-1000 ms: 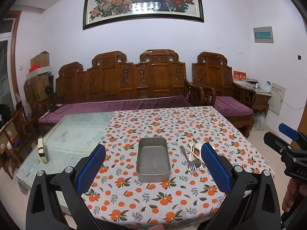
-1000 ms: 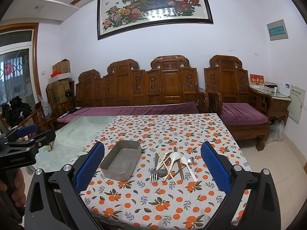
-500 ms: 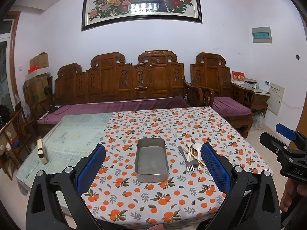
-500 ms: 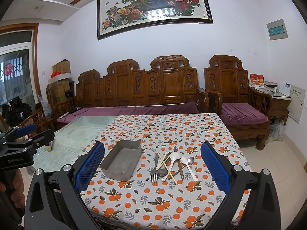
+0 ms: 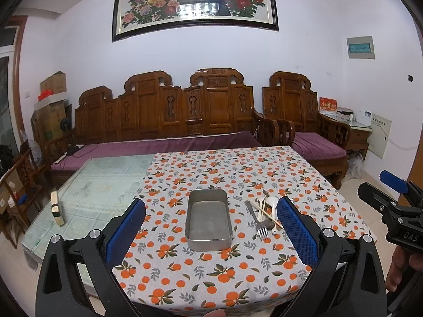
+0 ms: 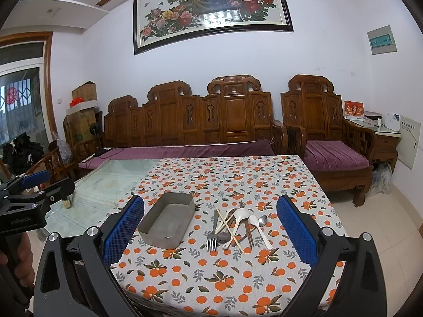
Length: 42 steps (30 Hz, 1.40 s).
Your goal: Organize utensils
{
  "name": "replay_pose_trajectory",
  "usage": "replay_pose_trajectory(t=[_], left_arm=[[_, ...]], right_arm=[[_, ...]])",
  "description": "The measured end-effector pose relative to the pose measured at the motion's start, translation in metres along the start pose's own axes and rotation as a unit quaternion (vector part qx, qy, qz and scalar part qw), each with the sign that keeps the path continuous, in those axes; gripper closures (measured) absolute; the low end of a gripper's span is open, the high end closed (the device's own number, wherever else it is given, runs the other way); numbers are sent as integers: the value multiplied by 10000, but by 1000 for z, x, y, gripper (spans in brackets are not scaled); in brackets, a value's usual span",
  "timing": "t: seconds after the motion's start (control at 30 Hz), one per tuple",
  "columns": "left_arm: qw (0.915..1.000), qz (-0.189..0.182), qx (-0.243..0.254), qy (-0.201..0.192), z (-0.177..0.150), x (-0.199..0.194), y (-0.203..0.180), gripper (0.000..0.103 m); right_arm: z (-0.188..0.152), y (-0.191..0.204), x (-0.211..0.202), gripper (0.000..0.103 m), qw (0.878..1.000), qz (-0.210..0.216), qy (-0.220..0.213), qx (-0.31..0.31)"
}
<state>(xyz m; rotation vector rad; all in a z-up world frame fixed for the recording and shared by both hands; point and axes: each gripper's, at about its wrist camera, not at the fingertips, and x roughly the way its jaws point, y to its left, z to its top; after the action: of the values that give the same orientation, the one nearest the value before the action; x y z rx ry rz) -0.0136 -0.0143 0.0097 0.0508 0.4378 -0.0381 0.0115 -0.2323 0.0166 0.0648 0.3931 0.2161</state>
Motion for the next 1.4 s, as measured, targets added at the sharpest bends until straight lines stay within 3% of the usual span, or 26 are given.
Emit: replay_pose_trajectory(t=[0.3, 0.73, 0.9, 0.97, 1.07, 1.4], left_arm=[[9998, -36, 8, 212, -3, 19, 2, 7], [9975, -203, 64, 680, -18, 84, 1, 7], [9966, -240, 142, 770, -17, 110, 2, 7], [9965, -261, 149, 783, -16, 118, 2, 7], [9959, -307, 166, 833, -16, 131, 2, 7], [9937, -434, 196, 1014, -22, 167, -6, 7]], right_arm=[[-7, -8, 15, 2, 9999, -44, 113, 66], [-15, -14, 73, 3, 9993, 117, 357, 89], [-15, -20, 102, 11, 9989, 56, 465, 42], [-16, -25, 115, 24, 9985, 138, 531, 35], [-17, -34, 137, 30, 9980, 105, 616, 39], [-19, -71, 188, 36, 9967, 122, 789, 140]])
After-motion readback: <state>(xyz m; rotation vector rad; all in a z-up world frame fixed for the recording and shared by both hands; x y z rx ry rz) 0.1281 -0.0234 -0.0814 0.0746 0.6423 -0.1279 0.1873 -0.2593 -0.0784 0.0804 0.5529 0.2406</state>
